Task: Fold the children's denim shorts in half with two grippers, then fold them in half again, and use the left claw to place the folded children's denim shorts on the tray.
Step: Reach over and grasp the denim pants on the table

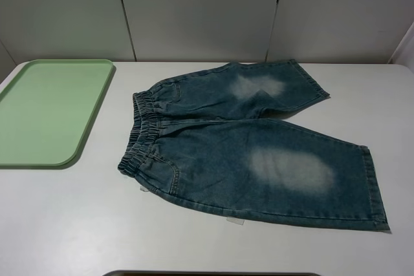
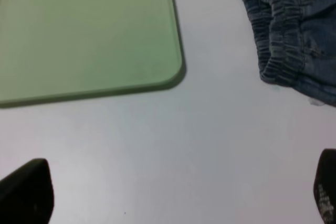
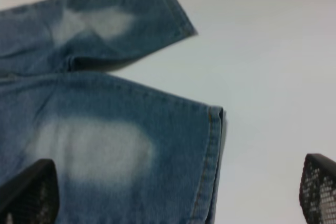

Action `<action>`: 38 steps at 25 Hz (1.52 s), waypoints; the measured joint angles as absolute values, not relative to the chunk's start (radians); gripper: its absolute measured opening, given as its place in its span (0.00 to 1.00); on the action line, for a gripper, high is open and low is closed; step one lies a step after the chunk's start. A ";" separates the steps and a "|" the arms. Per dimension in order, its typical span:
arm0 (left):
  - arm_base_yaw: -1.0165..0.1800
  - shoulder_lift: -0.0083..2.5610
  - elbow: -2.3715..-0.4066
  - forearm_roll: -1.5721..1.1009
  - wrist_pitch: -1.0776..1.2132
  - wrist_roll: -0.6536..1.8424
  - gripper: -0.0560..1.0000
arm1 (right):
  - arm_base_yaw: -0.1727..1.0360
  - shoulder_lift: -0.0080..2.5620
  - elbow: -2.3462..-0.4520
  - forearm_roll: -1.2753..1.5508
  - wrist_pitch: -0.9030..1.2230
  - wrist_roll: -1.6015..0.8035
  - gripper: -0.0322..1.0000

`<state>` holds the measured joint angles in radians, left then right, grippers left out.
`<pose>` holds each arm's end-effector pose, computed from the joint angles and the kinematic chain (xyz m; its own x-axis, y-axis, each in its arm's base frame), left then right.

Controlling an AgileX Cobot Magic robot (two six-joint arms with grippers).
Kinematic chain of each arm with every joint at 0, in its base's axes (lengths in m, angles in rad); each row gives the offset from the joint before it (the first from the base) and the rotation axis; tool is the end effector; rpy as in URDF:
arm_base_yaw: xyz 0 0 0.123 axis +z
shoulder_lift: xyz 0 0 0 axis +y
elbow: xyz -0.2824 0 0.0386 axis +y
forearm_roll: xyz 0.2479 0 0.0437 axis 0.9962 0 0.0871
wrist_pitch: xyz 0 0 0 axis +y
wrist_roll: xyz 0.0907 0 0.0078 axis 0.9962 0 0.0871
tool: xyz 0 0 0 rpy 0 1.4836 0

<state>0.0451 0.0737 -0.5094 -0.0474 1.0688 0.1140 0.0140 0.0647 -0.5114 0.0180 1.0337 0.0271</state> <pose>0.0054 -0.0035 0.2792 -0.5170 0.0677 -0.8533 0.0377 0.9977 0.0564 0.0052 0.0015 0.2826 -0.4798 0.0296 -0.8769 -0.0102 0.9992 0.0393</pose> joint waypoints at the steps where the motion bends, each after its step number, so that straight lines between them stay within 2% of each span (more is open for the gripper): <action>1: 0.045 0.102 -0.523 -0.047 1.069 0.114 0.98 | 0.014 0.137 -0.542 0.020 1.034 0.027 0.70; 9: 0.044 0.496 -0.728 -0.047 1.092 0.193 0.98 | 0.014 0.508 -0.732 0.023 1.033 -0.082 0.70; 13: -0.028 0.643 -0.814 -0.046 1.094 0.234 0.97 | 0.027 0.661 -0.800 0.023 1.022 -0.149 0.70; 17: -0.159 0.756 -0.852 -0.043 1.092 0.303 0.97 | 0.119 0.780 -0.822 0.023 1.010 -0.211 0.70; 22: -0.390 0.869 -0.854 -0.041 1.129 0.345 0.97 | 0.281 0.890 -0.822 0.019 1.008 -0.261 0.70; 24: -0.426 0.891 -0.854 -0.040 1.139 0.356 0.97 | 0.349 0.926 -0.822 0.012 1.007 -0.264 0.70; 26: -0.533 0.952 -0.854 -0.037 1.155 0.396 0.97 | 0.416 0.954 -0.822 0.000 1.008 -0.270 0.70; 32: -0.642 1.049 -0.854 -0.038 1.155 0.476 0.97 | 0.582 1.041 -0.822 -0.018 1.005 -0.328 0.70; 38: -0.653 1.179 -0.854 -0.037 1.130 0.570 0.97 | 0.692 1.166 -0.823 -0.034 1.000 -0.437 0.70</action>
